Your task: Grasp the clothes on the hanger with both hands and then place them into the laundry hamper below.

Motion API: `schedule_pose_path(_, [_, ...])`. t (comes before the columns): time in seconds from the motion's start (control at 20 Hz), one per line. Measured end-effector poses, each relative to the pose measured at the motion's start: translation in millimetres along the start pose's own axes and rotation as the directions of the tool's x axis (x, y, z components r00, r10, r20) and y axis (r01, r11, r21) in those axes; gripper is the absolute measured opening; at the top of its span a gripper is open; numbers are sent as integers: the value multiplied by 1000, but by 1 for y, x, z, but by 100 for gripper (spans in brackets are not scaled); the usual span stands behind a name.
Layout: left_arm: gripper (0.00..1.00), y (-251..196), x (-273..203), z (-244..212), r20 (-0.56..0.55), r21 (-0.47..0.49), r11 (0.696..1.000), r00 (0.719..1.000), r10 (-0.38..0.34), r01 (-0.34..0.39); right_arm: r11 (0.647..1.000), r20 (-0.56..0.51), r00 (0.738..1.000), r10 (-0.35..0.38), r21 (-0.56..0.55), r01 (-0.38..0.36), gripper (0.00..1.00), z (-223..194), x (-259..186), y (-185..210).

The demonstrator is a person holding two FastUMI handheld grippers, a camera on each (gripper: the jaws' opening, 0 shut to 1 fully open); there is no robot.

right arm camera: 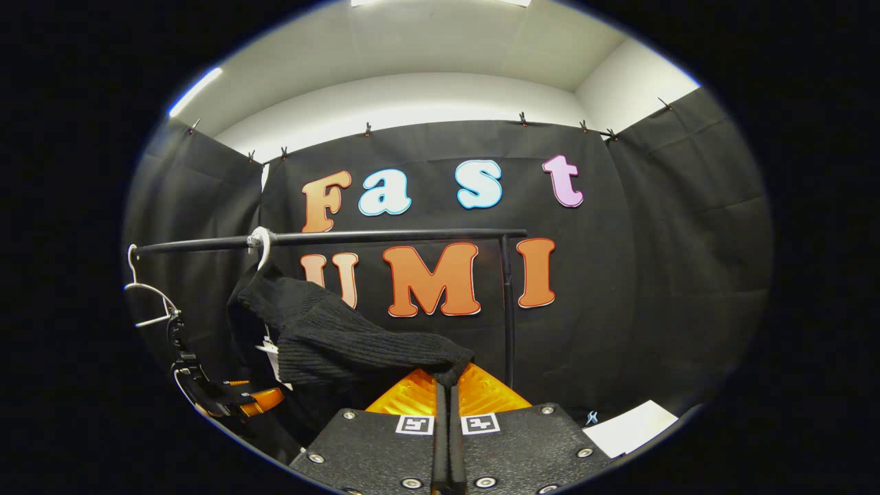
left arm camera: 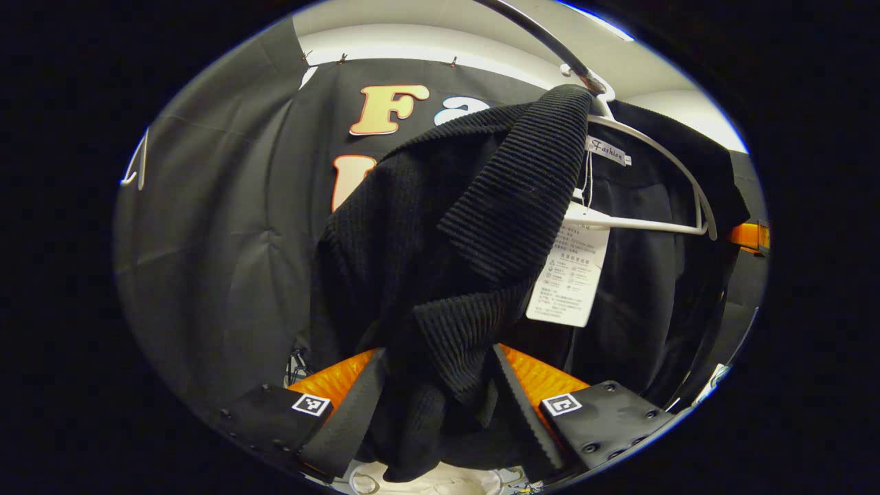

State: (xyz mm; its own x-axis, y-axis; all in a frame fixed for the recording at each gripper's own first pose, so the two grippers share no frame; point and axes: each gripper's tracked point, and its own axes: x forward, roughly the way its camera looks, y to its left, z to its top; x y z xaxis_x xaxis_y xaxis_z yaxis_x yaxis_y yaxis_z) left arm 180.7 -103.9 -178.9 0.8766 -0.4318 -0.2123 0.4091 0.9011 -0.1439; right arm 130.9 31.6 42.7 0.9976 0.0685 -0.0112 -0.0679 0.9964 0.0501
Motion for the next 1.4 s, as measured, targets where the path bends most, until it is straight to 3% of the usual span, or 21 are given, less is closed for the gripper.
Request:
schedule_pose_path(0.05, [88, 0, 0, 1, -2, 23, 1000, 1000, 5, -5, 1000, 0, 1000, 3, -9, -3, 0, 0, 2, 1])
schedule_pose_path(0.25, [11, 6, -1, 14, -1, 107, 993, 998, 55, -55, 1000, 10, 1000, 15, -9, -15, 0, 9, 11, -1])
schedule_pose_path(0.3, [8, 8, -5, 15, -6, 116, 992, 998, 59, -58, 1000, 18, 1000, 17, -7, -16, 0, 14, 14, -3])
schedule_pose_path(0.35, [10, 9, -9, 18, -11, 125, 991, 998, 59, -57, 1000, 27, 999, 17, -9, -17, 6, 22, 17, -5])
schedule_pose_path(0.4, [7, 16, -12, 23, -3, 134, 988, 997, 75, -74, 1000, 38, 999, 16, -20, -15, 0, 29, 21, -9])
schedule_pose_path(0.5, [10, 31, -21, 40, 20, 144, 984, 994, 107, -108, 998, 64, 998, 15, -56, -11, 0, 45, 30, -17])
schedule_pose_path(0.55, [7, 39, -23, 49, 30, 136, 983, 992, 120, -123, 998, 72, 997, 20, -68, -15, 0, 52, 37, -17])
schedule_pose_path(0.6, [7, 47, -28, 57, 39, 118, 984, 991, 130, -134, 997, 75, 997, 35, -71, -30, 6, 56, 44, -17])
schedule_pose_path(0.65, [7, 54, -33, 64, 47, 95, 985, 989, 141, -145, 997, 75, 996, 55, -67, -50, 0, 59, 53, -15])
schedule_pose_path(0.7, [7, 62, -39, 73, 57, 74, 984, 986, 157, -161, 996, 69, 995, 72, -60, -68, 0, 60, 58, -16])
schedule_pose_path(0.75, [7, 72, -44, 83, 70, 58, 982, 982, 174, -178, 995, 56, 994, 90, -47, -88, 5, 57, 67, -17])
schedule_pose_path(0.8, [7, 81, -49, 92, 81, 49, 979, 978, 193, -198, 994, 38, 993, 111, -29, -110, 0, 52, 77, -16])
schedule_pose_path(0.95, [7, 116, -52, 111, 113, 46, 964, 960, 256, -262, 983, -20, 984, 180, 25, -179, 0, 26, 106, -13])
schedule_pose_path(1.05, [7, 136, -53, 126, 135, 29, 952, 945, 297, -304, 965, -56, 965, 257, 68, -253, 0, 1, 120, 2])
schedule_pose_path(1.1, [7, 145, -59, 132, 146, 19, 945, 936, 319, -325, 949, -59, 950, 306, 99, -300, 5, -9, 125, 12])
schedule_pose_path(1.15, [7, 158, -63, 137, 149, 2, 938, 928, 341, -346, 933, -62, 937, 343, 136, -332, 0, -18, 130, 22])
schedule_pose_path(1.3, [7, 183, -66, 141, 144, -41, 929, 918, 370, -368, 898, -83, 918, 388, 260, -356, 0, -56, 151, 27])
schedule_pose_path(1.35, [7, 187, -66, 138, 138, -32, 927, 917, 374, -373, 893, -91, 916, 390, 278, -353, 6, -70, 160, 26])
schedule_pose_path(1.4, [7, 189, -68, 132, 132, -16, 926, 918, 375, -376, 892, -109, 913, 393, 285, -350, 0, -85, 165, 27])
